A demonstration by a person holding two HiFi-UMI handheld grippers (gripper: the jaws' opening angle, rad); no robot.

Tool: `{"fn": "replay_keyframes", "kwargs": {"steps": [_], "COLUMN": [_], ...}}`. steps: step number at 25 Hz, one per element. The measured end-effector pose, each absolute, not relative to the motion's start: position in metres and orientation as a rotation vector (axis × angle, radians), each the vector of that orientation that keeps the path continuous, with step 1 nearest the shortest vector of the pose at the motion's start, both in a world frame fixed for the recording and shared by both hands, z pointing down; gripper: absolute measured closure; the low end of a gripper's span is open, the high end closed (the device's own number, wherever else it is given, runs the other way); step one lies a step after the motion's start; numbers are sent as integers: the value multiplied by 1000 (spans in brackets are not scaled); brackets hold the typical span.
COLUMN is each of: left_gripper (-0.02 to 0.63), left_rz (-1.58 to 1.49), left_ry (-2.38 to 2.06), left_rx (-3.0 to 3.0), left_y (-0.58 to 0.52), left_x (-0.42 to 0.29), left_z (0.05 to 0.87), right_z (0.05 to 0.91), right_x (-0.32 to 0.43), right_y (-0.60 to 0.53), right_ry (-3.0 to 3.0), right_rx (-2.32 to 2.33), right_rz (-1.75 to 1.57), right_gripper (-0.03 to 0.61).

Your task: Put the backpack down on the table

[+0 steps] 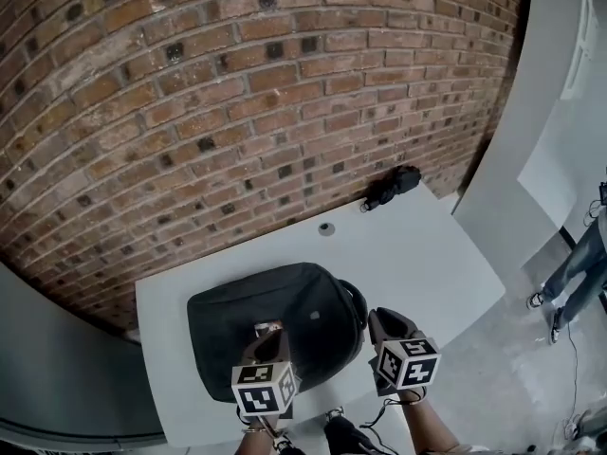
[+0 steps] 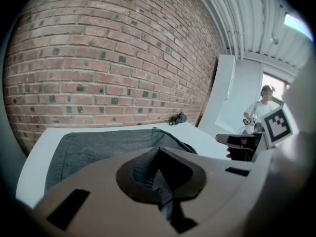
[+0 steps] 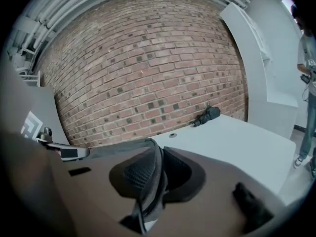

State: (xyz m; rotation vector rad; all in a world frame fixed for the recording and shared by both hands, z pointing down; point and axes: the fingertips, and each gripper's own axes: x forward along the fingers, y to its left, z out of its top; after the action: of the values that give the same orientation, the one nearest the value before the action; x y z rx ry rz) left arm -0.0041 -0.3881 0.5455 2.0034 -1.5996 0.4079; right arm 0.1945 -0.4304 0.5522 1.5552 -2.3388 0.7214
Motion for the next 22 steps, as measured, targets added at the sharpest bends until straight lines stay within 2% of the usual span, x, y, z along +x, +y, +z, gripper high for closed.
{"fn": "replay_keyframes", "kwargs": {"steps": [12,22], "left_gripper": [601,600], "left_rz": [283,254], "left_ry": [-1637,-1616], "left_rx": [2110,2130], "left_y": [-335,-294], "left_x": [-74,-126], "left_z": [486,485], "right_z": [487,482], "right_x": [153,105], "right_y": [-366,-301], "right_ry": [-2262,-2184], "right_rx": [1798,1894], "right_rz": [543,459], "right_gripper": [534,538]}}
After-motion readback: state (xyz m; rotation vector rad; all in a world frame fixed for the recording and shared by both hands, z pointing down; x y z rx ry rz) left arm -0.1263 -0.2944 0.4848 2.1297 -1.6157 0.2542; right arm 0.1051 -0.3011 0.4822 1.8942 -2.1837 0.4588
